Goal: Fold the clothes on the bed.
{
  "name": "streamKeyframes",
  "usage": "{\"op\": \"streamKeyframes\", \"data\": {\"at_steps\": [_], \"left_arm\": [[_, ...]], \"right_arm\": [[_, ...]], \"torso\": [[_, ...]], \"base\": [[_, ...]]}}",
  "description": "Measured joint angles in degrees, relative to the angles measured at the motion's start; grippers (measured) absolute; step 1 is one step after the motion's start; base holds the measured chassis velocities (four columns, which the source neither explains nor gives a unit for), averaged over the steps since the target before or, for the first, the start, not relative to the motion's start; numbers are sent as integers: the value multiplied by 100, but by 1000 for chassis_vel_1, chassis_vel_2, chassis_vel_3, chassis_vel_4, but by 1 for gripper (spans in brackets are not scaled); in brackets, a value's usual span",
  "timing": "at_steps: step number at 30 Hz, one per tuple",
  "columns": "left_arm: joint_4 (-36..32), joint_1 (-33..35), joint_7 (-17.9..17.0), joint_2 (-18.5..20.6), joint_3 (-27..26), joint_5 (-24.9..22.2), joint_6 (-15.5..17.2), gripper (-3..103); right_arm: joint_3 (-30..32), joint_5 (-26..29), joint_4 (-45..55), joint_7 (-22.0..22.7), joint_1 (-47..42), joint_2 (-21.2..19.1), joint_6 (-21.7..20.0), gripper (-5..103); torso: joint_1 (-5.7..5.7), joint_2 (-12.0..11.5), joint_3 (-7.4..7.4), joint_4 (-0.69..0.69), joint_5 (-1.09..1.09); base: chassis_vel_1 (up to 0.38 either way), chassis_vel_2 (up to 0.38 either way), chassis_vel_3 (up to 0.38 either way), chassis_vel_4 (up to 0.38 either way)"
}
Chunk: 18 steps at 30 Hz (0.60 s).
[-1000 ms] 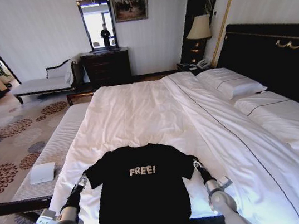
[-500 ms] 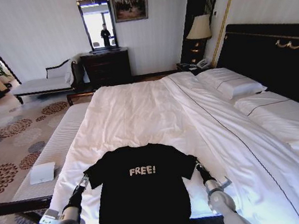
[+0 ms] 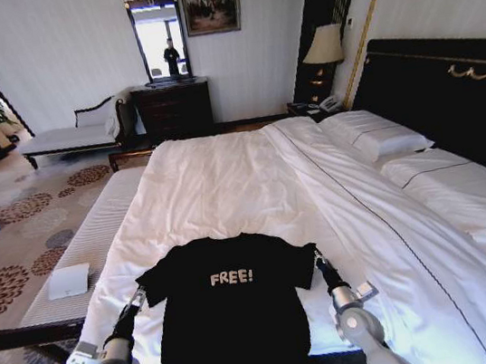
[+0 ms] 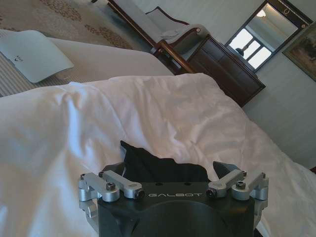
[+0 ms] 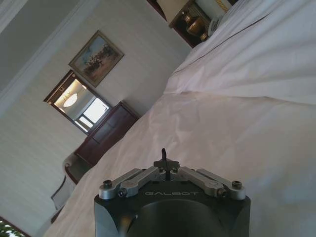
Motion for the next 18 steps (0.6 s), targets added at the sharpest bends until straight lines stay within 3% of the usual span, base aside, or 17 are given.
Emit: {"op": "streamKeyframes", "data": {"at_steps": [18], "left_arm": [[130, 44, -24, 66, 56, 142, -11, 100]], "right_arm": [[-800, 503, 358, 173, 231, 6, -211, 0]], "torso": [[0, 0, 0, 0, 0]], "base": [[0, 0, 0, 0]]}}
